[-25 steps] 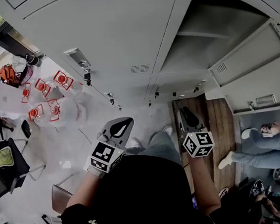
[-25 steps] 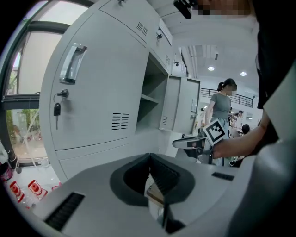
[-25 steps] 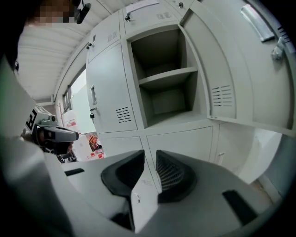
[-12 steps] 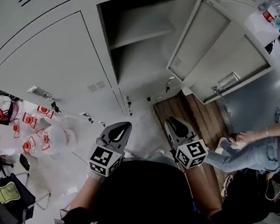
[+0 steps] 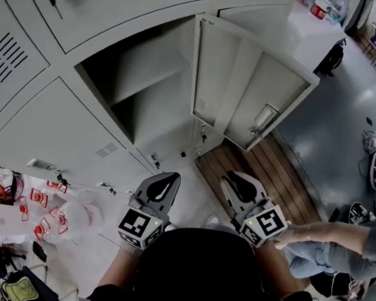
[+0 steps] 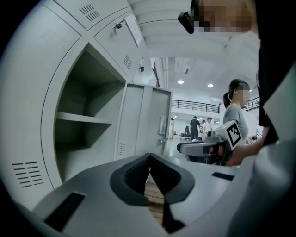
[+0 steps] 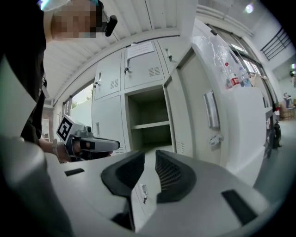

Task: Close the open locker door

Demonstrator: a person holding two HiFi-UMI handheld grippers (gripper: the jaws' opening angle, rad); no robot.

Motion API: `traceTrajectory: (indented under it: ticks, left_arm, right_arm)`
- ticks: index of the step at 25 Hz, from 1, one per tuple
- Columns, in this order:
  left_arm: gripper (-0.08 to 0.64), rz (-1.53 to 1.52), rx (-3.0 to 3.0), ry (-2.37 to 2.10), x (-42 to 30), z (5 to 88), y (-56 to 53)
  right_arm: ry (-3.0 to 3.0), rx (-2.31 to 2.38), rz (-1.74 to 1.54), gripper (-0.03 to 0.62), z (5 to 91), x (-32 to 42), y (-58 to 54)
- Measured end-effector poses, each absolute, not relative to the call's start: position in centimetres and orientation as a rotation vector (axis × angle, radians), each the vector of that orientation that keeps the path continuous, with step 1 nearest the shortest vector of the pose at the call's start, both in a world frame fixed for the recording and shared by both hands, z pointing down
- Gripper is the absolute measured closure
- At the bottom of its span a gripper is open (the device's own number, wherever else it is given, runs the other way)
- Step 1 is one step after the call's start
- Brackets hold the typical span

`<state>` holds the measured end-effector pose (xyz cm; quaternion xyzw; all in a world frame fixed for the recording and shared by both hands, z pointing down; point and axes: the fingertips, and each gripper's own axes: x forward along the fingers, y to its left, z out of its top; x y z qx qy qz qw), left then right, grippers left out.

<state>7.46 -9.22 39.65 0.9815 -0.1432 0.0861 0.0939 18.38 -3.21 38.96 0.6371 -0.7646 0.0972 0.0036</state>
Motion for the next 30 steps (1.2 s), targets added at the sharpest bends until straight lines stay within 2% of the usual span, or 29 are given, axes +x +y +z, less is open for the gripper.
traceTrajectory:
  ticks: [16,30]
  left_arm:
    - [0.537,0.143,2.974,-0.347,11.2,34.6,-9.0]
    - [0.537,0.145,2.986,-0.351,11.1,34.3,-8.9]
  right_arm:
    - [-2.376,2.151,0.184,0.505,33.2,22.8,-1.4]
    - [-2.373,2.096,0.151,0.511,33.4,21.8,-1.4]
